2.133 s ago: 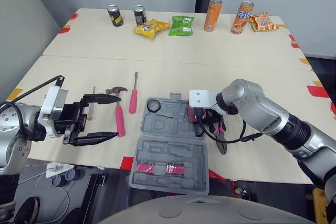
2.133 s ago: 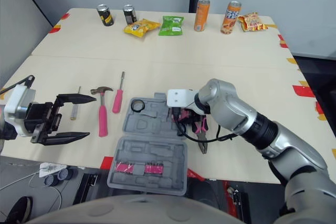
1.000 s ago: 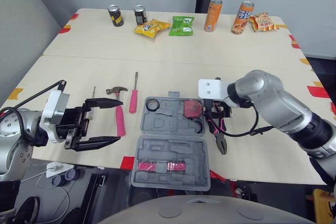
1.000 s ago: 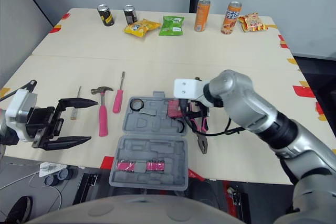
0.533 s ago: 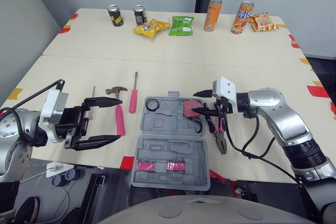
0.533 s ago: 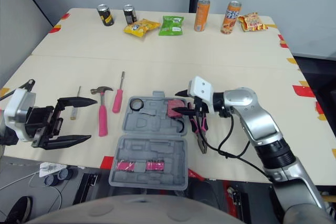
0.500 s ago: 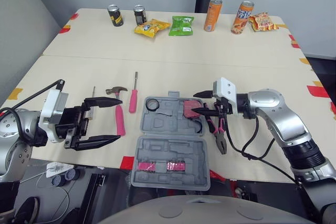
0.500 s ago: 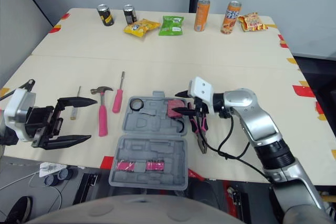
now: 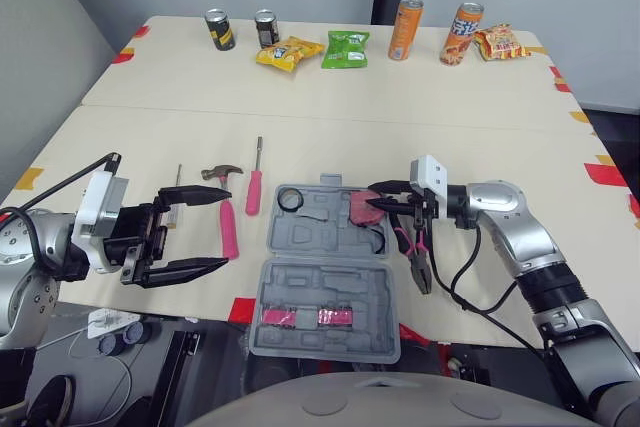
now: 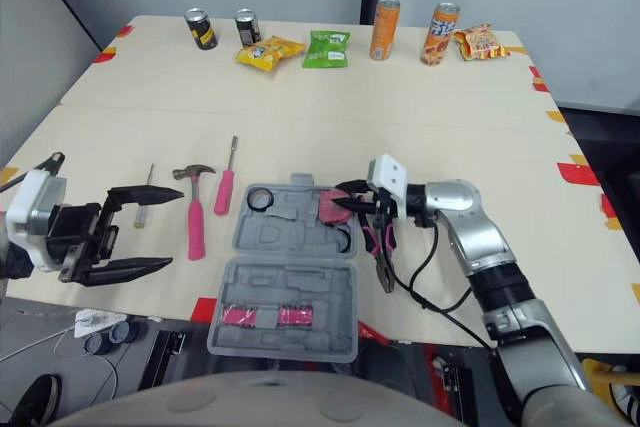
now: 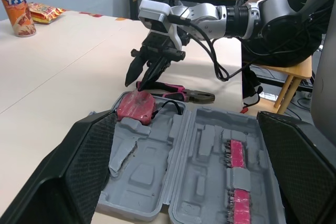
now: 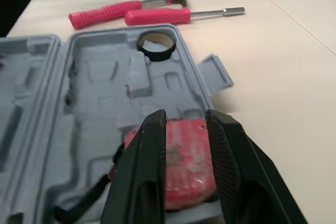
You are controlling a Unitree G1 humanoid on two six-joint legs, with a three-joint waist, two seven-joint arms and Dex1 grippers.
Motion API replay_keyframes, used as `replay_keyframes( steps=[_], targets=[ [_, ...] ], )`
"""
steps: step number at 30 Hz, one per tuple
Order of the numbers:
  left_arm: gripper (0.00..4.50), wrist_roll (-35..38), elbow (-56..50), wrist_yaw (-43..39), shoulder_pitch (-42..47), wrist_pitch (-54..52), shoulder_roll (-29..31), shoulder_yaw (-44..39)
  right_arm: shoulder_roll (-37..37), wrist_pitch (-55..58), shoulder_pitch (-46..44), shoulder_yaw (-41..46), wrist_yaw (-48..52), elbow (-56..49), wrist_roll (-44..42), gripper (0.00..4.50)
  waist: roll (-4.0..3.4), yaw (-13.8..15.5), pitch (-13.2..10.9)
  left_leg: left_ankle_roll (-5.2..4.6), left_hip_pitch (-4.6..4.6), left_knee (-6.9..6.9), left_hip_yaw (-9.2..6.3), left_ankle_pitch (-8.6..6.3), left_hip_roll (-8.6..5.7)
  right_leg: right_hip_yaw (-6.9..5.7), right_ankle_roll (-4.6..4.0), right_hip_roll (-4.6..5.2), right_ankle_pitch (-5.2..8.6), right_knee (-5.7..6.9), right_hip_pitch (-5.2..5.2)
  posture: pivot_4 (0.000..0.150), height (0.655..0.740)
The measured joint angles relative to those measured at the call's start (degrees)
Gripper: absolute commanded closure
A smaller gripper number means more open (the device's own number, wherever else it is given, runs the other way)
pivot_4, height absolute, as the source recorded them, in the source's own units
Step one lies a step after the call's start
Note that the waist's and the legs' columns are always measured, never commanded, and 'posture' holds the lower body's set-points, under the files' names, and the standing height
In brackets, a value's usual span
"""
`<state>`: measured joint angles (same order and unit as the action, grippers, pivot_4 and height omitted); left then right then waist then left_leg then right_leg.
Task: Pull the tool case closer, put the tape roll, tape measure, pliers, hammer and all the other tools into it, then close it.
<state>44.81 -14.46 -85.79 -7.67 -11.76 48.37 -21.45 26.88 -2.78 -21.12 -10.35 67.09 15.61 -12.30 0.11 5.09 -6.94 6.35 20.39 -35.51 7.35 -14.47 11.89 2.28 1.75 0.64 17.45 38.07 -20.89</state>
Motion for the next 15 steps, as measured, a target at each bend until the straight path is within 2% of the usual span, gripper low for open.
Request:
replay_keyframes(
  steps=[6,15],
  targets=[
    [0.0,0.0,-0.2,0.3,0.0,0.0,-0.2,0.0,-1.1,-4.2,-1.9,-0.1,4.0,9.1,0.3,3.24,-0.04,0.0,0.0,0.02,0.56,-0.39,-0.36,0.0,0.05,-0.37,-0.01,-0.01,0.0,0.03,-0.1,0.15,0.7385],
    [0.0,0.0,-0.2,0.3,0.0,0.0,-0.3,-0.3,-1.8,-10.8,-6.0,-3.0,3.7,18.2,4.9,3.24,0.08,-0.6,0.9,0.04,0.52,-0.46,-0.44,0.0,0.07,-0.47,-0.02,-0.01,-0.01,0.01,-0.02,0.15,0.7385]
  ],
)
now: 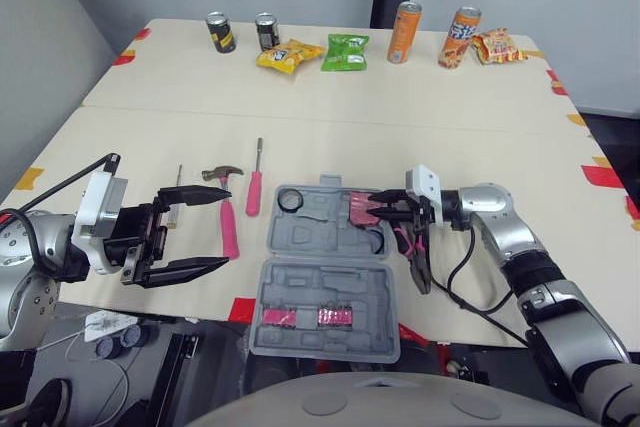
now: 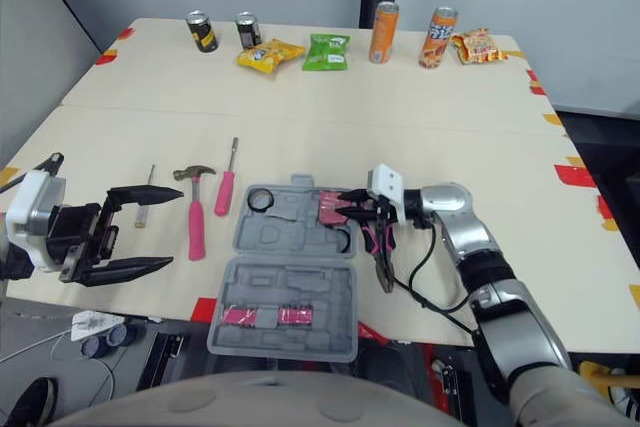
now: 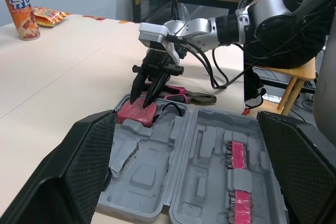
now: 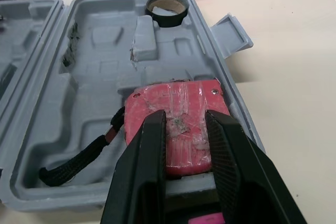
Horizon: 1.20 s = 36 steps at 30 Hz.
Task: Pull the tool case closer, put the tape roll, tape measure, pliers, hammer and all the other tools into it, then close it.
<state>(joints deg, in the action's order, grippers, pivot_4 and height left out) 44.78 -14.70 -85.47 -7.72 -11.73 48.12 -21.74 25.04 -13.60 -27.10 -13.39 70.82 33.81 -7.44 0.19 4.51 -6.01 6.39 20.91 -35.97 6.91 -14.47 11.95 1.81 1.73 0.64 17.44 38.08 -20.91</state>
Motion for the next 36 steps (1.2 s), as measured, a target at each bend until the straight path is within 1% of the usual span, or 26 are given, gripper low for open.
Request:
replay_keyframes(
  steps=[3,7,11,15,19,22,25,31,32,35,36],
  targets=[
    [0.0,0.0,-0.1,0.0,0.0,0.0,0.0,-0.1,0.4,0.8,-1.3,-2.1,-1.2,0.1,2.4,3.24,0.12,-0.4,0.7,0.01,-0.05,0.0,-0.05,0.0,0.02,-0.04,-0.01,0.0,0.01,-0.1,0.05,0.15,0.7385],
    [0.0,0.0,-0.1,0.1,-0.1,0.0,0.0,-0.1,0.9,2.4,-1.5,-3.0,-1.9,-0.3,2.9,3.24,0.15,-0.5,1.4,0.02,-0.13,0.02,-0.09,-0.02,0.01,-0.07,-0.01,0.02,0.01,-0.29,0.18,0.15,0.7385],
    [0.0,-0.1,-0.1,1.2,-0.8,-0.2,-0.1,-0.3,0.7,5.3,1.9,-0.3,-3.1,-4.2,0.2,3.24,0.07,-0.2,1.4,0.03,0.01,0.01,-0.14,-0.02,0.01,-0.13,-0.01,0.02,0.01,-0.36,0.15,0.15,0.7385],
    [0.0,0.0,0.5,3.1,-2.4,-1.0,-0.2,-2.3,1.5,7.2,5.3,2.3,-4.5,-9.6,-1.7,3.24,-0.02,0.0,1.1,0.04,0.14,0.03,-0.14,-0.02,0.03,-0.15,-0.01,-0.01,0.01,-0.35,0.02,0.15,0.7385],
    [0.0,-0.1,3.4,5.5,-3.7,-1.0,-1.7,-5.4,3.0,10.7,9.2,6.7,-5.7,-19.7,-6.8,3.24,-0.08,0.3,1.0,0.06,0.14,0.08,-0.14,-0.03,0.04,-0.15,-0.01,-0.01,0.01,-0.44,-0.01,0.15,0.7385],
    [0.0,-0.8,7.3,9.4,-5.4,-0.7,-3.6,-9.2,4.9,15.1,13.8,13.2,-7.3,-27.7,-13.1,3.24,-0.05,0.8,1.0,0.07,0.14,0.1,-0.14,-0.04,0.04,-0.16,0.0,-0.01,0.0,-0.56,0.0,0.15,0.7385],
    [0.0,-2.1,10.2,12.5,-7.3,-0.2,-5.3,-11.7,6.7,16.5,18.9,18.3,-8.8,-30.0,-16.1,3.24,-0.04,1.0,1.0,0.08,0.14,0.16,-0.16,-0.06,0.04,-0.16,0.0,0.02,0.0,-0.68,0.02,0.15,0.7385],
    [0.0,-2.7,15.4,19.8,-10.8,2.0,-11.1,-17.6,9.5,14.2,35.0,30.0,-9.4,-29.7,-18.9,3.24,0.08,1.1,0.9,0.08,0.17,0.32,-0.24,-0.08,0.01,-0.25,0.0,0.06,0.0,-0.92,0.09,0.15,0.7385],
    [0.0,-2.9,17.0,20.5,-11.7,2.9,-11.9,-18.8,9.5,13.3,37.8,32.3,-9.5,-29.3,-19.4,3.0,0.08,1.1,0.9,0.06,0.14,0.36,-0.23,-0.09,0.01,-0.25,0.0,0.06,0.0,-0.92,0.11,0.15,0.7385],
    [0.0,-4.1,22.4,21.9,-14.1,5.4,-13.6,-21.2,9.4,10.7,45.1,39.5,-10.3,-27.3,-20.4,2.07,0.1,0.6,0.8,-0.17,0.08,0.42,-0.21,-0.2,0.02,-0.24,0.0,0.07,0.0,-0.97,0.12,0.15,0.7385],
    [0.0,-4.3,23.6,22.1,-14.6,5.9,-13.8,-21.7,9.3,10.1,46.4,40.7,-10.5,-26.9,-20.4,1.75,0.13,0.4,0.8,-0.33,0.04,0.44,-0.2,-0.27,0.03,-0.24,0.0,0.07,0.0,-0.97,0.13,0.15,0.7385]
  ],
)
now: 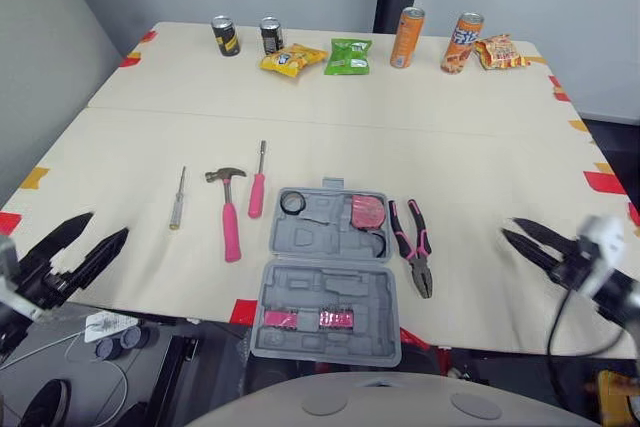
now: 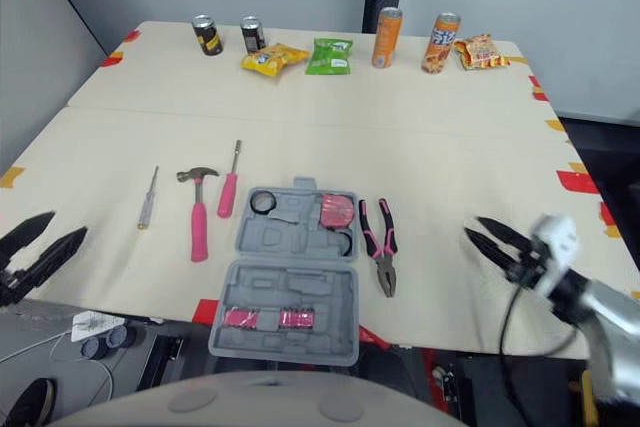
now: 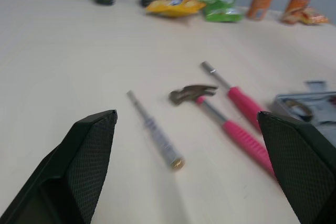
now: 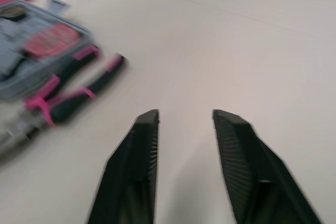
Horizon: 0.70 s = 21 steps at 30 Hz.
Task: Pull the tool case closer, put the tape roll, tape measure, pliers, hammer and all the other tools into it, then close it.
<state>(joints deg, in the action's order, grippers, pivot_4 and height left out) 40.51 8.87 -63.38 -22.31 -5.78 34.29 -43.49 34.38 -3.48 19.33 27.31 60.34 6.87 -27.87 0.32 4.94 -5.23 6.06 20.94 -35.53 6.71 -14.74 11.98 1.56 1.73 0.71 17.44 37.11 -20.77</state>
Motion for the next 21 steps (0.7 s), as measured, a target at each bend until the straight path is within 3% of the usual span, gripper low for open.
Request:
replay_keyframes(
  steps=[5,13,21],
  targets=[
    [0.0,-1.3,5.5,1.8,-1.5,3.6,-1.9,-1.3,-3.3,-2.6,7.2,5.0,-0.7,1.9,-1.8,0.03,-0.07,-0.6,-0.3,-0.19,-0.7,0.34,0.09,-0.06,0.13,-0.1,-0.04,0.2,0.02,-0.18,0.53,0.15,0.7385],
    [0.0,-2.4,8.2,2.7,-2.5,5.5,-3.3,-1.4,-5.5,-5.0,10.8,8.4,-1.2,6.5,-2.6,0.03,-0.2,-1.9,-1.1,-0.49,-0.95,0.53,0.09,-0.02,0.11,-0.21,-0.08,0.28,0.04,-0.45,0.94,0.15,0.7385],
    [0.0,-2.9,7.1,1.4,-1.4,5.4,-2.7,0.1,-5.8,-5.1,10.4,7.8,-1.3,4.3,-2.6,0.03,-0.28,-2.3,-1.1,-0.58,-0.96,0.53,0.08,0.0,0.08,-0.23,-0.08,0.33,0.03,-0.42,0.95,0.15,0.7385]
  ],
)
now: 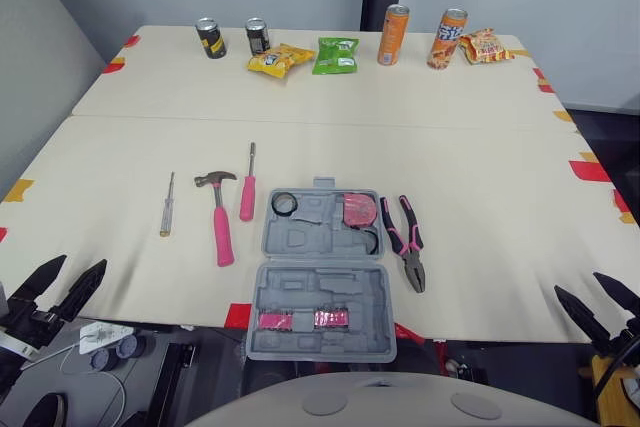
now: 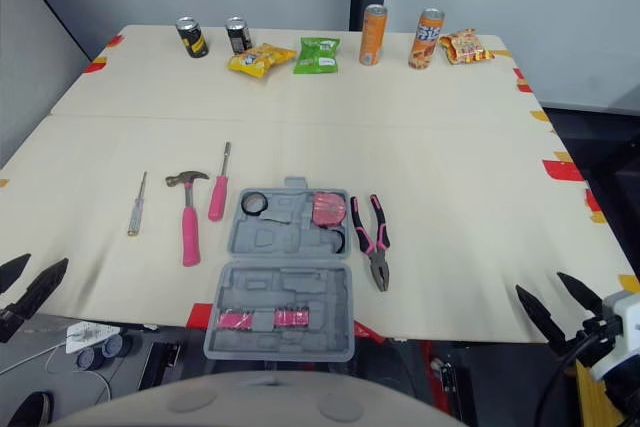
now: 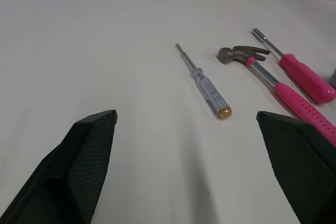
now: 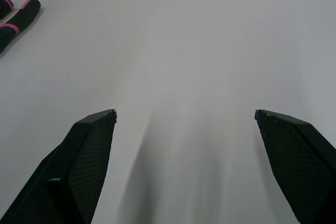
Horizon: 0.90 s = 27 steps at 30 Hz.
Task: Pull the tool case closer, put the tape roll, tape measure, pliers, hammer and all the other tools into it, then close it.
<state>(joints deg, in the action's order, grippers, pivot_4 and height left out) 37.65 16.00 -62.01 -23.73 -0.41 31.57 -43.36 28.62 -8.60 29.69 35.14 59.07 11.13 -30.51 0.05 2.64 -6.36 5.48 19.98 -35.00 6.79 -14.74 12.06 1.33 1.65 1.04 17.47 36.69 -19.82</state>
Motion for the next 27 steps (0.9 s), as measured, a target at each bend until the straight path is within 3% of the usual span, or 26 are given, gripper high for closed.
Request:
replay_keyframes(
  steps=[11,18,27],
  targets=[
    [0.0,0.7,-17.5,-8.4,-0.7,-2.9,5.9,7.4,-1.0,7.1,2.7,-11.0,-1.9,-23.6,-0.7,0.03,-0.04,0.4,-0.1,0.02,0.02,0.0,-0.06,0.01,-0.02,-0.07,0.05,0.03,-0.03,0.02,-0.01,0.15,0.7385],
    [0.0,2.3,-28.7,-13.6,0.6,-5.0,9.7,12.8,-3.9,9.3,7.8,-19.5,-8.9,-34.0,5.7,0.03,-0.11,0.8,-0.2,0.12,0.02,0.05,-0.08,0.0,-0.05,-0.09,0.07,0.05,-0.03,0.02,-0.06,0.15,0.7385],
    [0.0,5.8,-37.1,-19.7,9.3,-9.1,15.9,20.2,-7.7,11.9,14.4,-29.7,-18.9,-43.3,14.2,0.03,-0.11,0.1,-0.2,0.58,0.0,0.11,-0.08,0.01,-0.16,-0.05,0.11,0.08,-0.04,0.02,-0.1,0.15,0.7385]
  ],
)
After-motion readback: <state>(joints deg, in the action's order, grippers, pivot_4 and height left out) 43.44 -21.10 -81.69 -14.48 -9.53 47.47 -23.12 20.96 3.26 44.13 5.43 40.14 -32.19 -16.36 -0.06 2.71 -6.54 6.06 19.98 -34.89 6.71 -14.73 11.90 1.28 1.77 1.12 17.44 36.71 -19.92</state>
